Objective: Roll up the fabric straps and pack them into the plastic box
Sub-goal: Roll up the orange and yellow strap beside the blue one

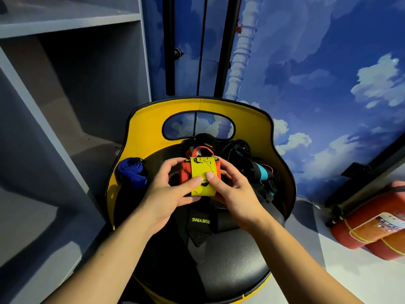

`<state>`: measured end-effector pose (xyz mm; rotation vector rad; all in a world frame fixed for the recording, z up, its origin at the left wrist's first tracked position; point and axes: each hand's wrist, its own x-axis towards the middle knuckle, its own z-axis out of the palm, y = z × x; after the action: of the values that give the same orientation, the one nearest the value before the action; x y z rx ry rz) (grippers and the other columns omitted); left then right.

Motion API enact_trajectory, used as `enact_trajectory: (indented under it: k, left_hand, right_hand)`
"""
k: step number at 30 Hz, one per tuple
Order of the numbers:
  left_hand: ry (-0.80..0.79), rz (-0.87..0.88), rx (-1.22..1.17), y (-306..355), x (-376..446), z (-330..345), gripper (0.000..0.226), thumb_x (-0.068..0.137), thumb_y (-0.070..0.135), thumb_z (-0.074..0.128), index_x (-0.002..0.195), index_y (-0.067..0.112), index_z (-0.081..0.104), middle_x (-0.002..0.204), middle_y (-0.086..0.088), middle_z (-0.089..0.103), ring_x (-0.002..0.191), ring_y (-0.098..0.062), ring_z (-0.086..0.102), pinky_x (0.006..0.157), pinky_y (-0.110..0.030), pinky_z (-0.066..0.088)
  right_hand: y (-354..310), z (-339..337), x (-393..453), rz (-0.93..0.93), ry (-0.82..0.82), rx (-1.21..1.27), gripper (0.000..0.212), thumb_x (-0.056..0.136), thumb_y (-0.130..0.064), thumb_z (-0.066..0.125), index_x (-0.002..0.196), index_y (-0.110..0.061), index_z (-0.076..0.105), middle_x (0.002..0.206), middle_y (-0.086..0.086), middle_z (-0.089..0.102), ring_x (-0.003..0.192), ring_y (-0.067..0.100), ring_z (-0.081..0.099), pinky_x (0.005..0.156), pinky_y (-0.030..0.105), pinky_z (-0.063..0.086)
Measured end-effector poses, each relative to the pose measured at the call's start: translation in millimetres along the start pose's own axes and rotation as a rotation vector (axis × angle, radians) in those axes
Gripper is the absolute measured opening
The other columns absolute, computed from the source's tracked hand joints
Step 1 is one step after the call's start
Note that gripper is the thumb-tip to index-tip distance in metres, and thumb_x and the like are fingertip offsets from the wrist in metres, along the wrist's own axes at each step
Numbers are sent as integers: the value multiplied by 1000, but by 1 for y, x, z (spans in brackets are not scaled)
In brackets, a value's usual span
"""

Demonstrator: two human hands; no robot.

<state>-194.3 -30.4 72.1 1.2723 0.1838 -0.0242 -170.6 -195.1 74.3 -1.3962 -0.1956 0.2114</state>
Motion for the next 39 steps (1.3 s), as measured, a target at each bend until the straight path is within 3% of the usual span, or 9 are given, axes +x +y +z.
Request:
enact_trajectory:
  k: [9, 15, 18, 22, 25, 29, 32, 35, 39]
  left_hand:
    - [4, -9, -55, -4, 3, -1, 56, 68, 14, 78, 119, 21, 56, 119, -8, 70, 97, -30, 74, 78, -52, 61]
    - [64, 3, -270, -7, 8, 3, 52, 77, 5, 72, 123, 18, 51, 130, -13, 64, 112, -37, 67, 87, -55, 58]
    - [111, 94, -208, -12, 7, 5, 56, 86, -4, 67, 131, 20, 44, 133, -8, 62, 114, -29, 67, 86, -51, 59]
    - [39, 152, -43, -16, 3, -1, 71, 78, 0, 79, 135, 29, 48, 129, 2, 66, 116, -19, 67, 92, -44, 57]
    - [5, 138, 79, -13, 3, -13, 73, 67, 16, 81, 133, 28, 53, 127, 4, 67, 116, -12, 65, 97, -33, 52]
    - [5, 72, 183, -16, 5, -41, 55, 70, 35, 80, 119, 29, 57, 121, 0, 70, 116, -14, 65, 95, -27, 49]
    - [1, 34, 344, -29, 7, -62, 52, 78, 25, 85, 119, 29, 53, 120, 3, 67, 110, -7, 65, 83, -14, 50]
    - [-12, -9, 435, -45, 5, -85, 59, 86, 15, 78, 134, 32, 48, 124, 10, 63, 116, -3, 60, 98, -20, 46]
    - [-4, -41, 537, -66, -4, -114, 59, 79, 13, 84, 131, 25, 60, 114, 11, 73, 111, -2, 66, 105, -30, 48]
  right_hand:
    - [2, -2, 2, 74, 18, 180, 52, 83, -10, 72, 133, -19, 60, 120, 11, 70, 108, 28, 70, 82, 37, 60]
    - [8, 9, 0, 307, 221, 101, 93, 65, -48, 81, 146, -21, 42, 137, 7, 58, 119, 23, 63, 98, 40, 53]
    - [10, 14, -8, 417, 112, 81, 67, 76, -57, 73, 125, -12, 65, 110, -3, 70, 106, 16, 67, 97, 41, 54]
    - [14, 18, -12, 314, 86, 115, 42, 79, -50, 73, 105, -16, 73, 91, -1, 65, 90, 11, 61, 94, 33, 49]
    - [15, 14, -8, 140, 57, 51, 30, 85, -32, 74, 110, -16, 72, 104, -3, 75, 95, 13, 69, 87, 27, 49]
    - [30, 7, 0, -12, 60, -107, 43, 79, -18, 84, 119, -15, 68, 110, 6, 75, 105, 29, 70, 95, 44, 56]
    - [54, 6, 4, -1, 30, -237, 54, 73, -20, 87, 122, -19, 65, 110, 2, 75, 102, 25, 70, 95, 49, 56]
    - [70, 11, 11, 11, -32, -358, 58, 70, -23, 87, 125, -21, 66, 108, -1, 76, 100, 17, 70, 93, 42, 56]
    - [86, 23, 13, 26, -102, -508, 50, 72, -22, 90, 117, -31, 70, 98, -8, 75, 89, 4, 68, 85, 29, 56]
